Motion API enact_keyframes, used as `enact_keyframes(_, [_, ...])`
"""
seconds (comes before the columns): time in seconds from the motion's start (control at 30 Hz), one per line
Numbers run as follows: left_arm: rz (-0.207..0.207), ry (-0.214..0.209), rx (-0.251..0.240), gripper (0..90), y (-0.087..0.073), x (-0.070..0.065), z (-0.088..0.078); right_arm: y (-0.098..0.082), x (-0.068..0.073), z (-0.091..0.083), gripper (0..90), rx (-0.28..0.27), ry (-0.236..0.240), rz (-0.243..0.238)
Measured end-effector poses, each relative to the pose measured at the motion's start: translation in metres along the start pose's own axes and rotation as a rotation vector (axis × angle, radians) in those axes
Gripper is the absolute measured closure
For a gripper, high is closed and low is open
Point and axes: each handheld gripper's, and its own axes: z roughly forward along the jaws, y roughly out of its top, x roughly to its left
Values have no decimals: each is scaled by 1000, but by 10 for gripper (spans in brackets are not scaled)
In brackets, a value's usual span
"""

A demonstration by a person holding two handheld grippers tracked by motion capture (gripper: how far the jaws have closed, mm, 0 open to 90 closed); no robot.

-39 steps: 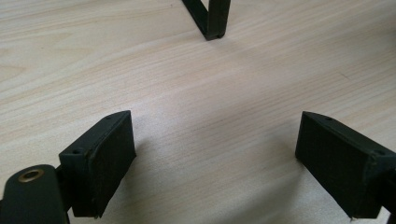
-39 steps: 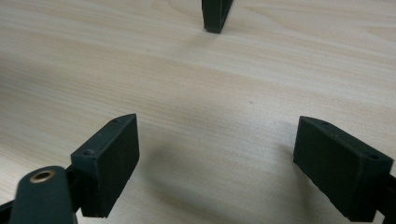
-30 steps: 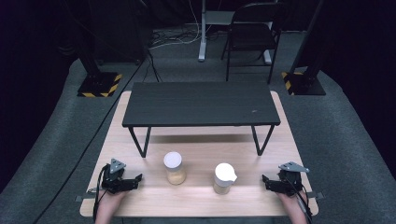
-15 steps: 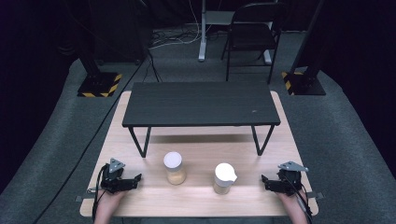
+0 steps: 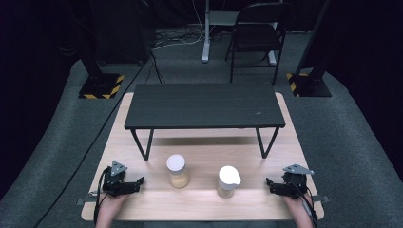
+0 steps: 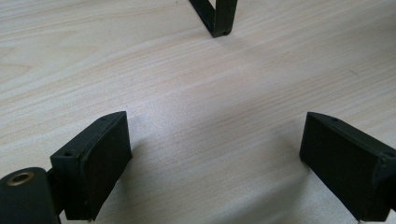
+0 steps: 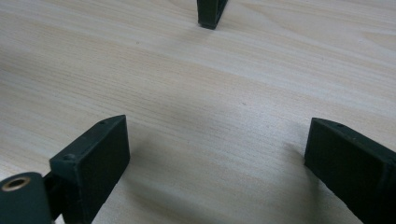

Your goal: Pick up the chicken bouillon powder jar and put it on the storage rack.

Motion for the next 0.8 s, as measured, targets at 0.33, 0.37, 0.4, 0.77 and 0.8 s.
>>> enact_keyframes(0.33, [-3,-13,-14,90,-1,2,-2,0,0,0,57,0,0,2])
enact_keyframes(0.37, [2,-14,-18,91,-1,2,-3,0,0,0,57,0,0,1])
enact_keyframes(0.4, [2,-15,-26,91,-2,2,-4,0,0,0,57,0,0,1])
enact_keyframes(0.77, [17,-23,-79,95,-2,-4,-13,0,0,0,57,0,0,1])
enact_keyframes(0.8, [17,-25,-82,95,-1,-4,-13,0,0,0,57,0,0,1])
